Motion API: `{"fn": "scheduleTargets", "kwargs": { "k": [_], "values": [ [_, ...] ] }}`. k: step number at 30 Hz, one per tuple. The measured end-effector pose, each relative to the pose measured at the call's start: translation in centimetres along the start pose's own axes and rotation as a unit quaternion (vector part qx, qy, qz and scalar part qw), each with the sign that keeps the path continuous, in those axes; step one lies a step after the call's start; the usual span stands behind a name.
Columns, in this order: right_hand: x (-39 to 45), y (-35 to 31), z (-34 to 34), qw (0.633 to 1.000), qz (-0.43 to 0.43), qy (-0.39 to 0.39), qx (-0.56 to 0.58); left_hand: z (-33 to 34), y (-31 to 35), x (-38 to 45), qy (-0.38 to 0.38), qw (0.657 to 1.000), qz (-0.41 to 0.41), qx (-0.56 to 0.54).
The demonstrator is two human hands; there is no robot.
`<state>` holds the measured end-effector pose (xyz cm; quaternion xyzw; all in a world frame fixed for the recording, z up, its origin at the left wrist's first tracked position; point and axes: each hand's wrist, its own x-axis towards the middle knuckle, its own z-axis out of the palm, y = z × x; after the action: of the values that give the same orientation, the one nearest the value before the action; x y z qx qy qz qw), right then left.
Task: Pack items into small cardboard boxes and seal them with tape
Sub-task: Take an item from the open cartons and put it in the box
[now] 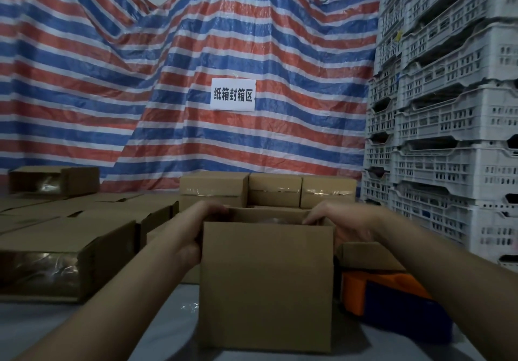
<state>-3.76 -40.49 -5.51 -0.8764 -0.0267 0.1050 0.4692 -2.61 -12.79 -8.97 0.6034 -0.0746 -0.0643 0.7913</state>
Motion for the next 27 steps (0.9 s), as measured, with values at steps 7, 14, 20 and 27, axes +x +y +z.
{"fn": "scheduleTargets", "kwargs": {
  "k": [7, 14, 20, 27],
  "values": [
    [-1.6, 2.1, 2.7, 0.981, -0.083, 0.154, 0.083, -0.9, -1.4, -0.8, -0.001, 0.998, 0.064, -0.02],
    [-0.7, 5.2, 8.2, 0.896, -0.101, 0.239, 0.36, -0.1, -4.0, -1.4, -0.019, 0.994, 0.102, -0.025],
    [0.1, 6.0, 9.9, 0.839, -0.132, 0.227, 0.476, -0.8, -4.8, -1.0, -0.039, 0.994, 0.098, -0.038],
    [-0.5, 5.6, 10.5, 0.829, -0.139, 0.242, 0.485, -0.9, -5.0, -1.8, -0.073, 0.992, 0.096, -0.041]
  ]
}}
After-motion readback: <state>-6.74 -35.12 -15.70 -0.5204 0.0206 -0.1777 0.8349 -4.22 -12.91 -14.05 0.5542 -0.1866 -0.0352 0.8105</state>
